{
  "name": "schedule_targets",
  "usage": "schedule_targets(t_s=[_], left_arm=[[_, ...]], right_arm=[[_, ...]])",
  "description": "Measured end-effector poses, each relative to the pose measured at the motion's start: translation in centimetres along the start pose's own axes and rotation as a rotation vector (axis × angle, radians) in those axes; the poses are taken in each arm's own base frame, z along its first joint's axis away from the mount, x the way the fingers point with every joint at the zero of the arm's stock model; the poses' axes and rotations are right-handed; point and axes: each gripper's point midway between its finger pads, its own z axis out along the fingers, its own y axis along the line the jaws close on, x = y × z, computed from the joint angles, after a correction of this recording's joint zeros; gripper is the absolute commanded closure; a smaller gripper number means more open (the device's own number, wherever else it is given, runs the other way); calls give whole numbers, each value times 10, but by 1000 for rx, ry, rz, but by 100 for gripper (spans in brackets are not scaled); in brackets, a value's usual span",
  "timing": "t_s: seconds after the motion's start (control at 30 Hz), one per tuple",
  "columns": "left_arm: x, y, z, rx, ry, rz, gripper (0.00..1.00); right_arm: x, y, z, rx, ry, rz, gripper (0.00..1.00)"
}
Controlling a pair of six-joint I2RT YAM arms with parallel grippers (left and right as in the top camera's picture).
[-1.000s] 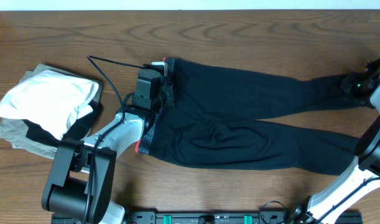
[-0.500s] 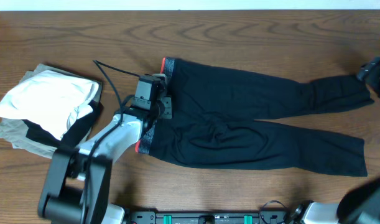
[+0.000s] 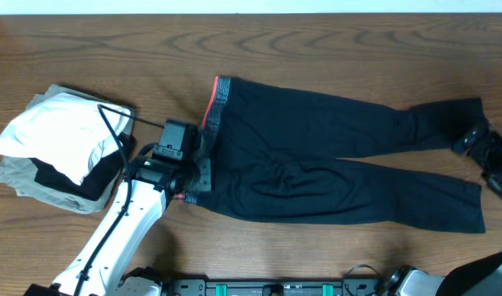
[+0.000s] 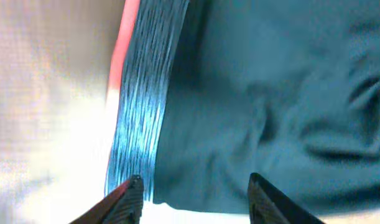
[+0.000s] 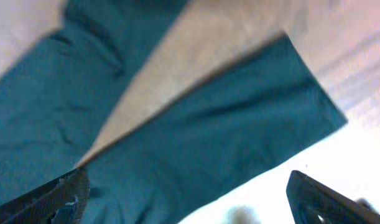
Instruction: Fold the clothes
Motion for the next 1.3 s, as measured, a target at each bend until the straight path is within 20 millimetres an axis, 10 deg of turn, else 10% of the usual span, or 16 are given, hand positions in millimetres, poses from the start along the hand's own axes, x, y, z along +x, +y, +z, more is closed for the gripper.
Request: schedule_targets(t_s=[0.5,1.3], left_arm=[[42,14,8,-50,143,-88,31],[48,21,52,-13,47,-80,32]], right_arm=[[98,-43,115,1,219,231,1],[104,-61,126,86,189,254,1]])
